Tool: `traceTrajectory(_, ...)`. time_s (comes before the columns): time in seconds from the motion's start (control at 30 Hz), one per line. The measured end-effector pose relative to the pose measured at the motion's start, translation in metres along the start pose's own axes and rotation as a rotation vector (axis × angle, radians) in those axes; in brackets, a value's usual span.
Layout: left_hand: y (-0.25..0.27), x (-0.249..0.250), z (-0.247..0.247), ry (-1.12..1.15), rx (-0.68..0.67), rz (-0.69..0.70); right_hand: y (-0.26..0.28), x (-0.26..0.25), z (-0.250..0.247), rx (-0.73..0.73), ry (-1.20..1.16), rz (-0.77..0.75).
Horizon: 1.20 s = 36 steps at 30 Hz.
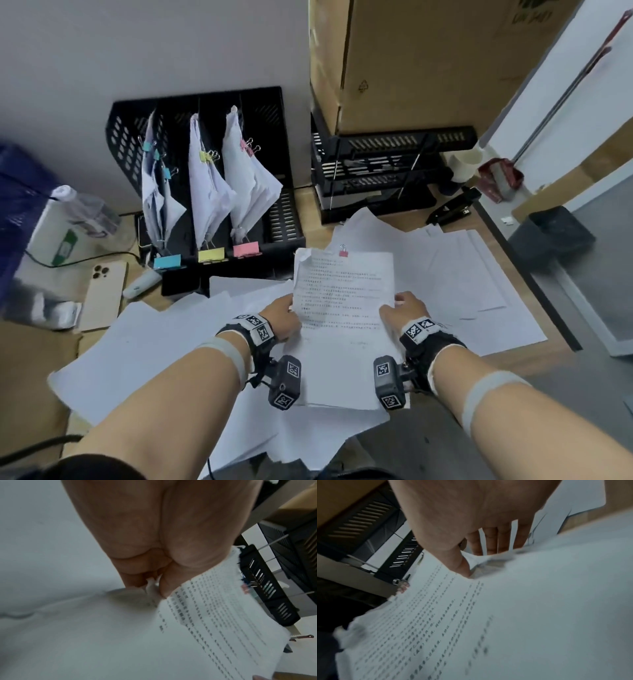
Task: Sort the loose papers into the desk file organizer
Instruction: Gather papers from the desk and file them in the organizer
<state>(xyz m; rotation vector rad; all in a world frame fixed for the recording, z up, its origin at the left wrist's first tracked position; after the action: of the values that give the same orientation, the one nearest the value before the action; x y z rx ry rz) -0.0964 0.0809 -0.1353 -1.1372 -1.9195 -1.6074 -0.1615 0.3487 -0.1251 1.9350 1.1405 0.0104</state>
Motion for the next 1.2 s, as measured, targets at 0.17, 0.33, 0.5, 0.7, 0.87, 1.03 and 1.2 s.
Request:
traceTrajectory(0.17, 0.034, -0.023, -0.05, 0.037, 0.01, 0.011, 0.049, -0.059, 0.034, -0.119, -0.228, -0.175)
traceTrajectory(0.33, 0.068, -0.045, -0.107, 0.083, 0.104, 0.03, 0.094, -0.103, 0.078, -0.12, -0.195, -0.292)
traceTrajectory(0.5, 0.095, -0.057, -0.147, 0.218, 0.228, 0.078, 0.126, -0.122, 0.101, -0.102, -0.223, -0.346)
traceTrajectory(0.7, 0.115, -0.031, -0.178, 0.129, 0.262, 0.181, 0.144, -0.142, 0.096, -0.026, -0.305, -0.394)
traceTrajectory(0.87, 0.121, -0.005, -0.196, -0.039, 0.267, 0.243, 0.147, -0.158, 0.08, 0.031, -0.343, -0.384)
traceTrajectory(1.03, 0.127, 0.03, -0.2, -0.007, 0.296, 0.338, 0.148, -0.171, 0.049, 0.279, -0.323, -0.406)
traceTrajectory(1.2, 0.131, 0.088, -0.192, 0.048, 0.299, 0.474, 0.179, -0.207, 0.062, 0.04, -0.152, -0.591)
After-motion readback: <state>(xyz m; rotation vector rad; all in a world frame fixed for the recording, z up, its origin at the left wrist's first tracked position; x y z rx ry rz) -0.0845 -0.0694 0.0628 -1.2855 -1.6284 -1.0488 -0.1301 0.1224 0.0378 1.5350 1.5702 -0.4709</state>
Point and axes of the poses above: each hand's wrist, its own y-axis away from the middle knuckle, its own z-axis out of the palm, x = y × z, the point moved 9 cm from there along -y, towards the middle knuckle, and after that the axes turned 7 degrees about z, right-handed, at the moved point
